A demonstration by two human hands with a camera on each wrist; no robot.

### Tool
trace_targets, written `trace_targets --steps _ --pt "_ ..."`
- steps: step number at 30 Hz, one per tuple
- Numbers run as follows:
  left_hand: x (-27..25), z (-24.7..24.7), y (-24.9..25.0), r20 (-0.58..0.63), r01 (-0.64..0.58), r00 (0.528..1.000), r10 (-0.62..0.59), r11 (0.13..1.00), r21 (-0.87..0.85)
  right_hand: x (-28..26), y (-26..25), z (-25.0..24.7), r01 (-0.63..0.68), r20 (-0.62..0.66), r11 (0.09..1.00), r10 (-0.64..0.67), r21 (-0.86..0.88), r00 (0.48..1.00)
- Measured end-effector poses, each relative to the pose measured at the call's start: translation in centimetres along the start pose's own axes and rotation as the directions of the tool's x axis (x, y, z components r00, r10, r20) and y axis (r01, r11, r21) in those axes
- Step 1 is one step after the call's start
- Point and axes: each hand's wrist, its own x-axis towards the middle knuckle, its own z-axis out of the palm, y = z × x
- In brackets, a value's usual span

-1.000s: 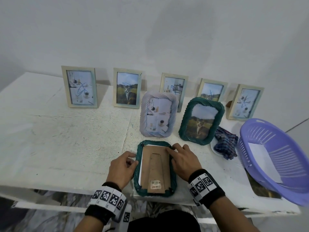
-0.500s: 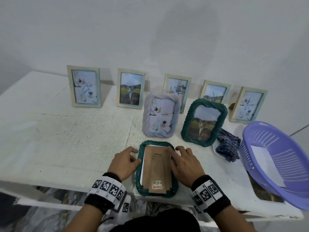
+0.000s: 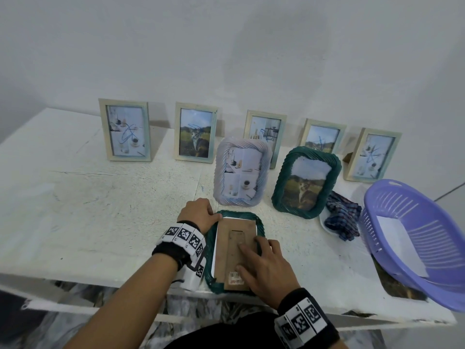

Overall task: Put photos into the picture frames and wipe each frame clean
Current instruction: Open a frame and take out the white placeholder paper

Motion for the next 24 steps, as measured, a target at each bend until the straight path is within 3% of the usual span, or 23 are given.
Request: trace_targets --steps 9,13,16,24 --pt "-0.2 -0.2 -1.4 0.042 -0.049 0.997 0.058 0.981 -0.185 -0.2 0.2 0.3 0.029 -0.040 0.999 -0.029 0.016 0.999" --pt "-3.3 0.4 -1.9 0.079 -0.185 0.980 0.183 0.983 0.017 -1.4 1.8 0.1 0.083 -0.118 0.978 -0.061 0.191 0.991" --pt "-5.9 1.6 -2.6 0.137 -0.259 0.957 0.256 0.966 0.008 -2.5 3.5 0.1 0.161 -0.173 0.954 -0.119 0.253 0.978" --pt "-6.5 3.9 -3.3 0.115 -0.274 0.960 0.254 0.939 0.210 -3.3 3.8 -0.1 0.243 -0.060 0.924 -0.236 0.295 0.970"
